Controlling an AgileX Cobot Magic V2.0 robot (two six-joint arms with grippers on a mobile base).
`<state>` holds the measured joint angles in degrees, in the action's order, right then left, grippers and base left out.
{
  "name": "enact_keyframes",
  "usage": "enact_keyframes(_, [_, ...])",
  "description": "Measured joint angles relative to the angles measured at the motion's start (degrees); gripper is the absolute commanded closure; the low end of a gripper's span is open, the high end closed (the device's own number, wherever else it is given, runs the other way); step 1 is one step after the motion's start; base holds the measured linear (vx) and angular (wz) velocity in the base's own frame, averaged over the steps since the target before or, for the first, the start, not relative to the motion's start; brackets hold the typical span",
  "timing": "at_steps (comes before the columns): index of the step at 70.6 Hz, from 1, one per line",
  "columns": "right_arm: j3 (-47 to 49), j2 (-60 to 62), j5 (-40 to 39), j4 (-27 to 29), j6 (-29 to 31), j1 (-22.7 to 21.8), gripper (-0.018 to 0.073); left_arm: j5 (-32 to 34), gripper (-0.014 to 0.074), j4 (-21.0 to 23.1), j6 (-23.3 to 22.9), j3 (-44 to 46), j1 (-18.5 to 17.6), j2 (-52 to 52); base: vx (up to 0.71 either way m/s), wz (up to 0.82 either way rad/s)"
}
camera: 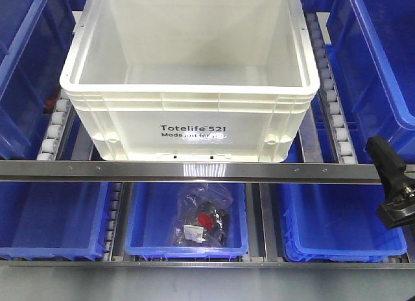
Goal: Place moving items into box and shelve
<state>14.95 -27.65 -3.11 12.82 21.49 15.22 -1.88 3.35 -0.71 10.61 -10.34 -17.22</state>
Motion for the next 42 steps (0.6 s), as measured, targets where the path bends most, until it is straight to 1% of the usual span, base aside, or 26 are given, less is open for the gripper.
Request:
enact_keyframes(4, [0.00, 0.00, -0.19, 0.00, 0.05, 0.00, 0.0174, 0.00, 0.0374, 0.00, 0.00, 0.00, 0.00, 0.00, 0.00, 0.00])
enact_keyframes(8, [0.00, 0.00, -0.42, 0.00, 0.05, 0.00, 0.0342, 0.00, 0.0489, 0.00, 0.00, 0.00, 0.00, 0.00, 0.00, 0.00])
enact_keyframes(11, [0.00, 0.00, -0.40, 0.00, 0.05, 0.00, 0.0469, 0.00, 0.0593, 0.00, 0.00, 0.00, 0.00, 0.00, 0.00, 0.00])
enact_keyframes(13, [0.00, 0.00, -0.40, 0.00, 0.05, 0.00, 0.0559, 0.00, 0.0626, 0.00, 0.00, 0.00, 0.00, 0.00, 0.00, 0.00])
enact_keyframes(14, [0.00, 0.00, -0.40, 0.00, 0.05, 0.00, 0.0582, 0.02, 0.0626, 0.00, 0.00, 0.00, 0.00, 0.00, 0.00, 0.00])
enact_keyframes(31, [0.00, 0.00, -0.45, 0.07, 0.05, 0.00, 0.0575, 0.02, 0.0624, 0.00, 0.07, 0.00, 0.00, 0.00, 0.00, 0.00])
enact_keyframes(42, [0.00, 0.00, -0.45, 0.07, 0.05, 0.00, 0.0574, -1.66, 0.0624, 0.00, 0.07, 0.00, 0.00, 0.00, 0.00, 0.00])
